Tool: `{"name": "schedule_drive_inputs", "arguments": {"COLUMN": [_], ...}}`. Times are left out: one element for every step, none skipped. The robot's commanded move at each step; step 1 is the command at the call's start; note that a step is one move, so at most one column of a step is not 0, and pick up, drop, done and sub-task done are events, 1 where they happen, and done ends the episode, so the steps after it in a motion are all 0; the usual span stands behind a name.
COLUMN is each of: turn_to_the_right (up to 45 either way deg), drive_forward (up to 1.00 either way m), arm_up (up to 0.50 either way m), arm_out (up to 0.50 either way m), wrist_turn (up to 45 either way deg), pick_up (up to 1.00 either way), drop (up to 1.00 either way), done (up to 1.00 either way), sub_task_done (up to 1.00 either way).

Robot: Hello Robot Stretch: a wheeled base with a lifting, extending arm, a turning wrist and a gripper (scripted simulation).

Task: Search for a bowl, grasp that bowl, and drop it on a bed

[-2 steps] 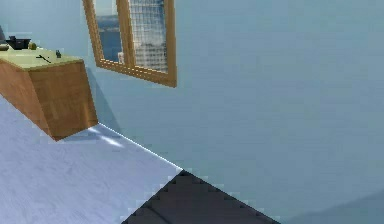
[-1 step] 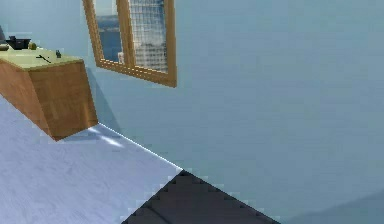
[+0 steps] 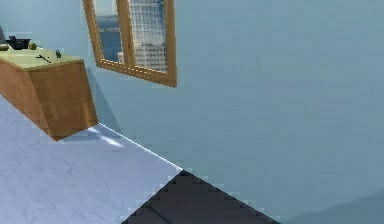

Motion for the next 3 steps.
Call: {"name": "schedule_drive_inputs", "arguments": {"turn_to_the_right": [0.0,0.0,0.0], "drive_forward": [0.00,0.00,0.00], "arm_up": [0.00,0.00,0.00], "arm_out": [0.00,0.00,0.00], "wrist_turn": [45.0,45.0,18.0], "pick_up": [0.00,0.00,0.00], "drop": [0.00,0.00,0.00], "done": [0.00,0.00,0.00], "sub_task_done": [0.00,0.00,0.00]}}
